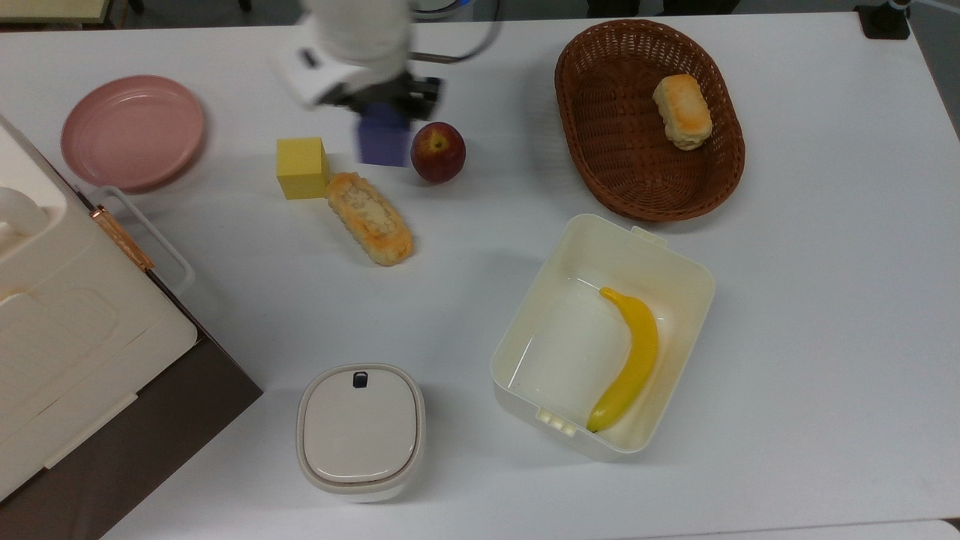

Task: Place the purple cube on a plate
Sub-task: 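Lift the purple cube and carry it over the pink plate, then lower the purple cube onto the pink plate and open the gripper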

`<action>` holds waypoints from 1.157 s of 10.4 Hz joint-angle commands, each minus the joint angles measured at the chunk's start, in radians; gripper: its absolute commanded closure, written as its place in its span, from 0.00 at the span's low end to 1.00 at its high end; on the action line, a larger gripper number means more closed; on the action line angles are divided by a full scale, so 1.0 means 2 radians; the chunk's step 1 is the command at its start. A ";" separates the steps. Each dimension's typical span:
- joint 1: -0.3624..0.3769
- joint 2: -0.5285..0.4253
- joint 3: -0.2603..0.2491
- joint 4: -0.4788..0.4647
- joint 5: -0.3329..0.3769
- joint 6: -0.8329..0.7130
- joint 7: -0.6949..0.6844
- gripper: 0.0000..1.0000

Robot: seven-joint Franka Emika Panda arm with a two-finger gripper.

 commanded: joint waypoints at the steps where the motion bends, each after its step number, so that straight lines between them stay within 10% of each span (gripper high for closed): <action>1: -0.100 -0.013 0.001 -0.015 -0.041 -0.002 -0.135 0.54; 5: -0.212 -0.001 0.001 -0.019 -0.078 0.014 -0.255 0.53; 12: -0.284 0.052 0.001 -0.018 -0.104 0.086 -0.278 0.50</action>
